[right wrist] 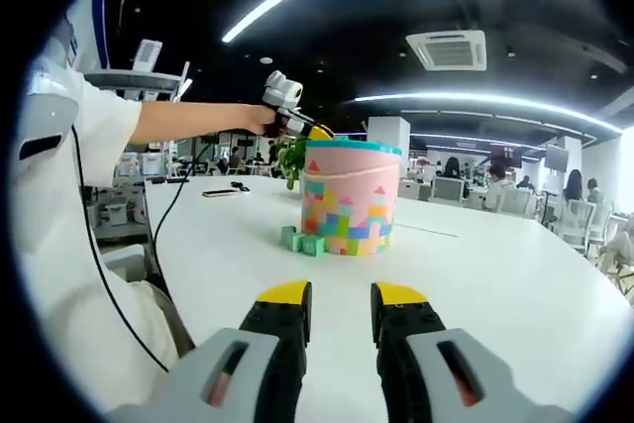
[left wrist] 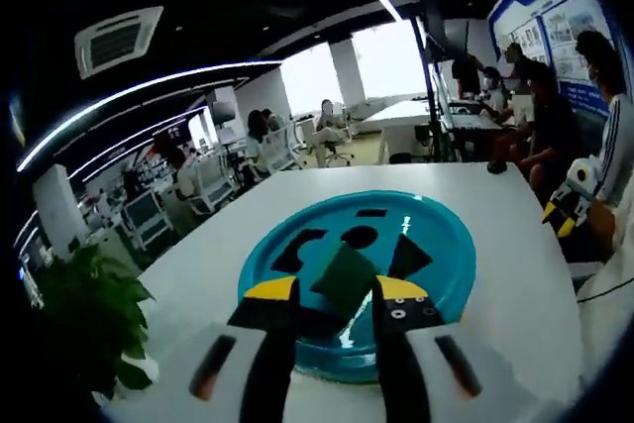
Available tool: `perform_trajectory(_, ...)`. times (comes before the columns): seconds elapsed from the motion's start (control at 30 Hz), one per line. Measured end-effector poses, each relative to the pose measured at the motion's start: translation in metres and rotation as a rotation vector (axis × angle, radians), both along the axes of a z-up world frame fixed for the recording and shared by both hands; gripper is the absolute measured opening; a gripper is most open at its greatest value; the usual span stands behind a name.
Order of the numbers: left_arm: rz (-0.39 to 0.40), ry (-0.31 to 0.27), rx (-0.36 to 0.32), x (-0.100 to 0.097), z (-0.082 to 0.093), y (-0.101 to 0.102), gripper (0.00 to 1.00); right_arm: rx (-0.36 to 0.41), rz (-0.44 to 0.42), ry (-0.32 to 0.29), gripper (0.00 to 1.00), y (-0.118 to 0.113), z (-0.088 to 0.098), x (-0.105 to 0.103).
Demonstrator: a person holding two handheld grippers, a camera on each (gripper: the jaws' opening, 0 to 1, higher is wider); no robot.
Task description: Arrange the toys in the designated storage area by placing each visible toy with the group until no toy remains scattered across the table.
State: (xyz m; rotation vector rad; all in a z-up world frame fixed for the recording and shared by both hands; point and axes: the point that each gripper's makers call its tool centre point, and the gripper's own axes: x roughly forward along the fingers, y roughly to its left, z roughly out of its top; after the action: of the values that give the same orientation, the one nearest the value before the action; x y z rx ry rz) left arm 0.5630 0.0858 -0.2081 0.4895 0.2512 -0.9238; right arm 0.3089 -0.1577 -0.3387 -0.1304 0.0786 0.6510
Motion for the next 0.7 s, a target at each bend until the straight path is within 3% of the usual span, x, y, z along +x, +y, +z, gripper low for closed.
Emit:
perform_trajectory(0.13, -0.006, -0.100, 0.044, 0.007, 0.011, 0.000, 0.31, -0.004, 0.006, 0.001, 0.24, 0.003, 0.000, -0.001)
perform_trajectory(0.3, -0.054, -0.137, 0.163, 0.002, 0.001, -0.004, 0.31, 0.000, 0.005, -0.005, 0.24, 0.002, 0.002, -0.001)
perform_trajectory(0.47, -0.053, -0.185, 0.194, 0.007, 0.004, -0.005, 0.30, -0.004, 0.008, -0.002, 0.24, 0.003, 0.001, 0.000)
perform_trajectory(0.53, -0.074, -0.239, 0.254, 0.011, 0.005, -0.005, 0.30, -0.005, 0.011, -0.004, 0.24, 0.005, 0.001, -0.001)
perform_trajectory(0.7, -0.092, -0.227, 0.257, 0.010, 0.003, -0.012, 0.30, -0.002, 0.012, -0.007, 0.24, 0.005, 0.002, -0.001)
